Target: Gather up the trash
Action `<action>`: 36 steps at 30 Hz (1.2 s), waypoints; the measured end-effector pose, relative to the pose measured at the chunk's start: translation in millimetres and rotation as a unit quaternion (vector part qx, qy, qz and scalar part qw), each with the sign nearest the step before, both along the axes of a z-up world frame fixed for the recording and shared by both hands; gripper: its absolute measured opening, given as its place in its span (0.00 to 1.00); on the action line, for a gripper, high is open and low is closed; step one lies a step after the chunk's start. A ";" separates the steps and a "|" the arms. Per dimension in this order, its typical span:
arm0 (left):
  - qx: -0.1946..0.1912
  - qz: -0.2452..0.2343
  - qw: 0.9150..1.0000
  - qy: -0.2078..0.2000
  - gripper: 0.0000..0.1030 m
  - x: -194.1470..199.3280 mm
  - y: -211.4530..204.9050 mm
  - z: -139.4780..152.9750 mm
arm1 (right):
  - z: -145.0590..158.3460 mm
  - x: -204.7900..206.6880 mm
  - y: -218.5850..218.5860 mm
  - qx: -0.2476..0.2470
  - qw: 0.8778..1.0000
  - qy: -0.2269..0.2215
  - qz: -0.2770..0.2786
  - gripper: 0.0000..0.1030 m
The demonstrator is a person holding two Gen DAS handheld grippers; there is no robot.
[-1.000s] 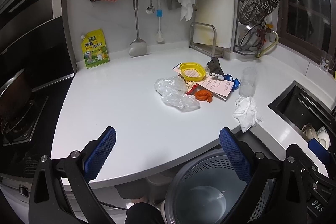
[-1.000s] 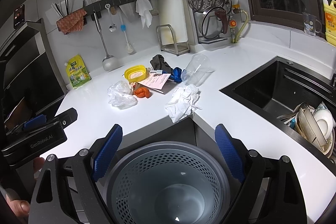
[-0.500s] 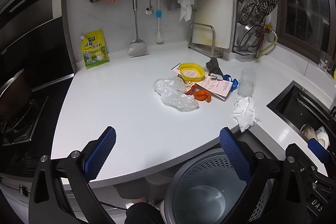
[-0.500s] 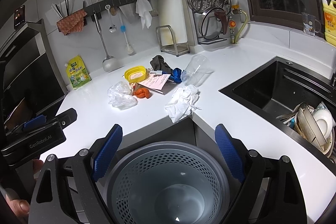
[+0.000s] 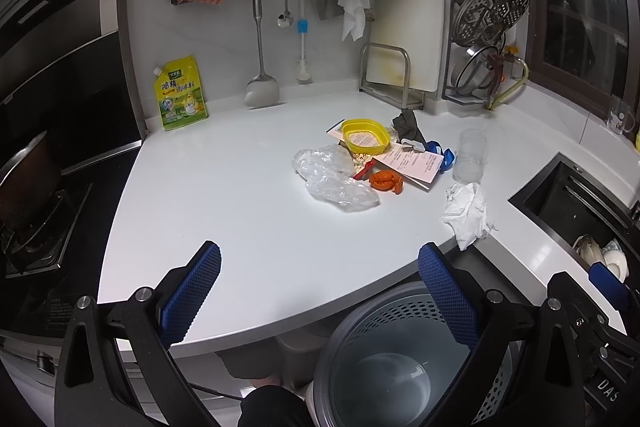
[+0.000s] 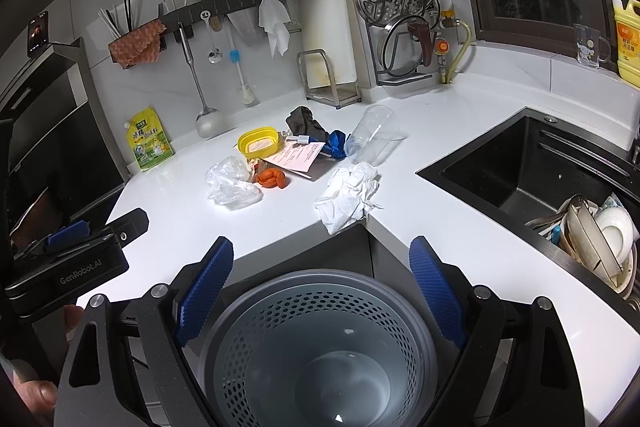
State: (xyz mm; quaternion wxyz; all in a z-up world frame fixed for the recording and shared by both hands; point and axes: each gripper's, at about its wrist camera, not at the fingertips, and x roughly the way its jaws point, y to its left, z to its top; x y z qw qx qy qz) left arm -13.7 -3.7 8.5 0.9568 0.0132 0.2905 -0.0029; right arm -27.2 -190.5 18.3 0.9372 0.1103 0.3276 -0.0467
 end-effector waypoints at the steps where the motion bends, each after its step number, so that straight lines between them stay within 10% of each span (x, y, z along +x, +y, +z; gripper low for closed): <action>1: 0.000 0.000 1.000 0.000 0.94 -0.1 -0.3 -0.1 | 0.1 0.1 -0.1 0.000 1.000 0.000 0.000 0.83; 36: -0.005 0.036 0.999 0.036 0.94 34.4 29.0 -33.8 | -36.5 23.9 -9.1 -0.003 0.999 0.045 -0.011 0.83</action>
